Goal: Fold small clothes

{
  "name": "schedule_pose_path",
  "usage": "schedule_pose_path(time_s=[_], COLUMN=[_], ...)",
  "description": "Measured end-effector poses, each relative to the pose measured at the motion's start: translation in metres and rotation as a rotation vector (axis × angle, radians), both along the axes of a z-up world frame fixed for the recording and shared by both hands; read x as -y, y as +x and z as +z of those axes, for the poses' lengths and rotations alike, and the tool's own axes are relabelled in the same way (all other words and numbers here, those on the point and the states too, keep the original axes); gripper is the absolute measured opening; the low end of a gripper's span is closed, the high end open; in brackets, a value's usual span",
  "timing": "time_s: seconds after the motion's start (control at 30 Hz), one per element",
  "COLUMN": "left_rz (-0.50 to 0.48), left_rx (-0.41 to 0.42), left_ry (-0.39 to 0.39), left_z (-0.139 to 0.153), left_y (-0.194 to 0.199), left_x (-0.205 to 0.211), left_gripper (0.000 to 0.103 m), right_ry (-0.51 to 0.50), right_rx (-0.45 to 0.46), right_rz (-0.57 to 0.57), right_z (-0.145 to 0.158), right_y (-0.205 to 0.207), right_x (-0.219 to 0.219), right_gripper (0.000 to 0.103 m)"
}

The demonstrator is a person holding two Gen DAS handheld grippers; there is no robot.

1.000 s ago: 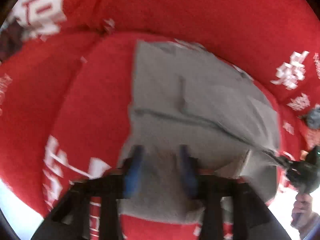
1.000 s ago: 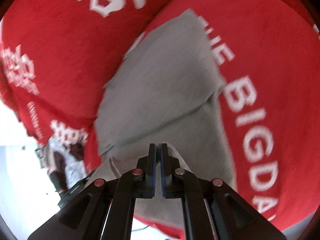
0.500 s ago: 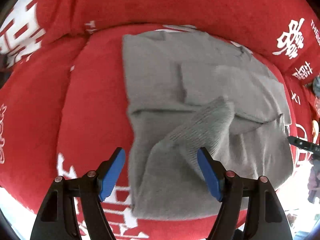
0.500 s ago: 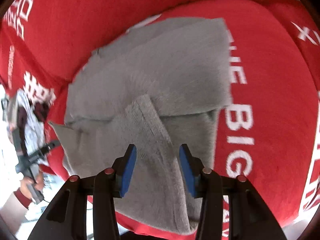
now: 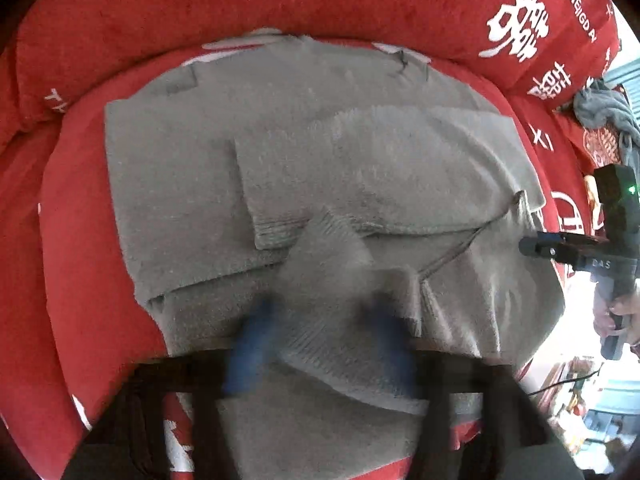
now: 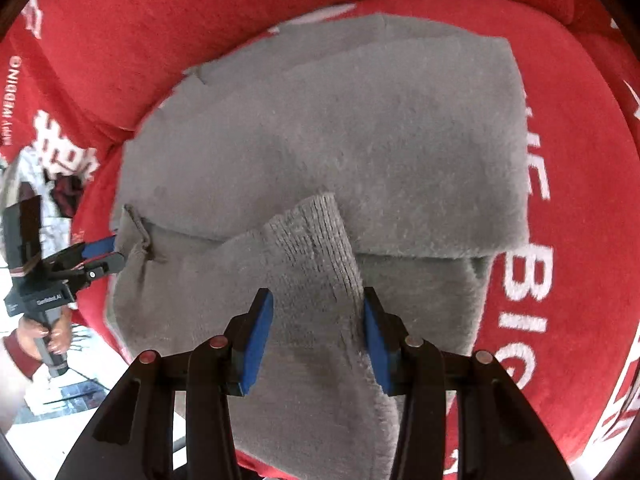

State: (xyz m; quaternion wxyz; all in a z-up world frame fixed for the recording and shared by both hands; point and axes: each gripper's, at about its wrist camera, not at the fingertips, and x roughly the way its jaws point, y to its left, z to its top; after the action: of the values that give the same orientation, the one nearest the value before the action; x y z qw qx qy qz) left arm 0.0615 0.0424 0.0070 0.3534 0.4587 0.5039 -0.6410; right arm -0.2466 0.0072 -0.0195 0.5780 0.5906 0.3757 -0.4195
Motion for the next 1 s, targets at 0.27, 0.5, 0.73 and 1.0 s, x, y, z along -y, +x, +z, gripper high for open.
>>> schedule_pose_path(time_s=[0.27,0.5,0.73,1.0], left_rz=[0.070,0.184,0.275,0.342], left_rx=[-0.076,-0.111,-0.056,0.173], left_ry=[-0.042,-0.169,-0.288,-0.245], left_z=[0.033,0.076,0.078,-0.002], left_y=[0.024,0.041,0.044,0.029], left_x=[-0.002,0.022,0.079,0.131], left_gripper=[0.012,0.011,0.011,0.012], right_ry=[-0.109,-0.268,-0.402,-0.276], right_rx=[-0.117,-0.178,-0.240,-0.296], right_rz=[0.025,-0.021,0.039,0.029], right_z=[0.048,0.113,0.120,0.030], right_y=[0.017,0.004,0.007,0.010], right_x=[-0.014,0.015,0.099,0.155], right_gripper=[0.006,0.006,0.006,0.006])
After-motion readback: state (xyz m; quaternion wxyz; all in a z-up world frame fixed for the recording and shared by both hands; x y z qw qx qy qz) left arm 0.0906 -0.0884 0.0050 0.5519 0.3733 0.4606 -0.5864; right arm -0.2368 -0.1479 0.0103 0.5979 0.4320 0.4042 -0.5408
